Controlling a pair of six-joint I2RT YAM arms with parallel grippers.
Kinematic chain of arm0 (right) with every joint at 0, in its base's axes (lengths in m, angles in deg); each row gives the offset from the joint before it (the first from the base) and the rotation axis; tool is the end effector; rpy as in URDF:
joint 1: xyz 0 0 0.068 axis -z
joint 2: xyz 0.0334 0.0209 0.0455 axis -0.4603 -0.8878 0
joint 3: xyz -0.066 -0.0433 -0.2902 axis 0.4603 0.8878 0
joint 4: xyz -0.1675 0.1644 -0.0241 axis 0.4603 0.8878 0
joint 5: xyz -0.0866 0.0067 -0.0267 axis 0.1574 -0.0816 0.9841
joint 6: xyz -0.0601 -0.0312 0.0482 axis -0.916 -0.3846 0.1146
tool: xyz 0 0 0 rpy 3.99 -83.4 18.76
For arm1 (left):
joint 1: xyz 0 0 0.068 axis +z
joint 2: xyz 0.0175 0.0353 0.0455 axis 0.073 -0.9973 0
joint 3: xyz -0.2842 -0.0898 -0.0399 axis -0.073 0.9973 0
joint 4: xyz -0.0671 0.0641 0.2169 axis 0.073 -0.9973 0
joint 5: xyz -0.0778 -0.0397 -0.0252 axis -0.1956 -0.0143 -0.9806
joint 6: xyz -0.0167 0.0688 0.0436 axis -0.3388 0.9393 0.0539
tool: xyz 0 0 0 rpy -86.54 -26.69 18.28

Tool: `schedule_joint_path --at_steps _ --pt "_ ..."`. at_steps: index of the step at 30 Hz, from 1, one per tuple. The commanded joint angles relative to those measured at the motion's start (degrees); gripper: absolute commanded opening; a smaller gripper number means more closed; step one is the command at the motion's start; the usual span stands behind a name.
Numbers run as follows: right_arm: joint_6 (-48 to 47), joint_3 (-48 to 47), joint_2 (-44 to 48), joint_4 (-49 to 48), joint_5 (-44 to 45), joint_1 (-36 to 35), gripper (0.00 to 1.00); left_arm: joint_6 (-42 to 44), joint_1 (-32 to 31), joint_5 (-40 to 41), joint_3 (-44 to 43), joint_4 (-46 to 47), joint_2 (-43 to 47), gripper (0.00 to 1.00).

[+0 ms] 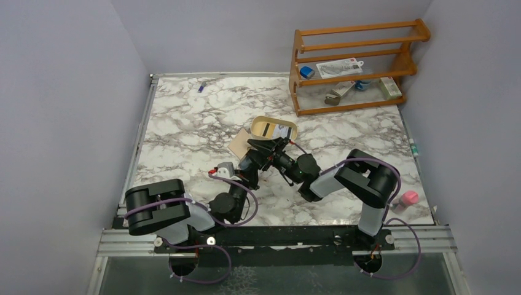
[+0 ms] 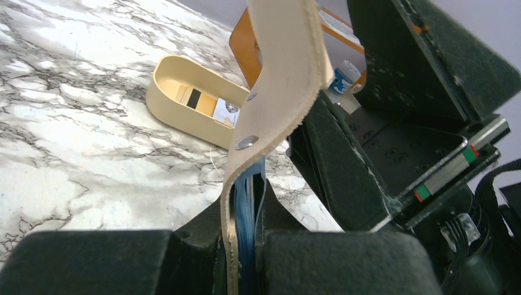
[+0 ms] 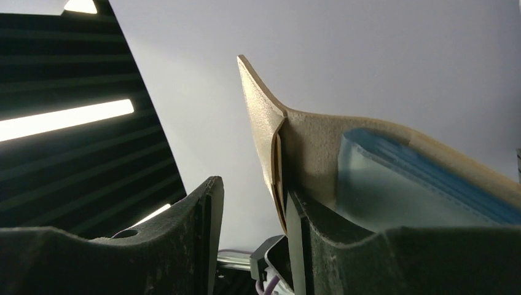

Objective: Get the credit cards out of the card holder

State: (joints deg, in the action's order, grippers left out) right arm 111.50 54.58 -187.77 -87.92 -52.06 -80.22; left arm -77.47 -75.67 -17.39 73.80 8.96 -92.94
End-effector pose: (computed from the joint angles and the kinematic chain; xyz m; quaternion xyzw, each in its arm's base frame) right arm 0.2178 0.2921 0.2470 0.3168 0.5170 0.7939 0.0454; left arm 0.1266 -0.1867 0.2299 -0.1156 0.6593 -0.3056 0.6772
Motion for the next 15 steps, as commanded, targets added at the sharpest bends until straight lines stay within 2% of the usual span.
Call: schedule_joint_path --at_steps 1,5,10,15 --pt "-1.27 -0.36 0.37 -7.49 -0.47 -1.14 0.46 -4.15 1.33 4.13 0.95 15.45 0.18 0.0" --pt "-1.64 -0.06 0.78 -7.1 0.45 -1.14 0.43 -5.6 1.46 4.34 1.54 15.47 0.11 0.0" --pt "-1.38 -0.6 -0.48 -7.99 0.61 -1.14 0.29 -6.99 1.53 4.95 2.21 15.47 0.19 0.0" --pt "-1.35 -0.77 -0.76 -7.84 0.8 -1.11 0.29 -10.18 1.71 6.54 2.92 15.44 0.46 0.0"
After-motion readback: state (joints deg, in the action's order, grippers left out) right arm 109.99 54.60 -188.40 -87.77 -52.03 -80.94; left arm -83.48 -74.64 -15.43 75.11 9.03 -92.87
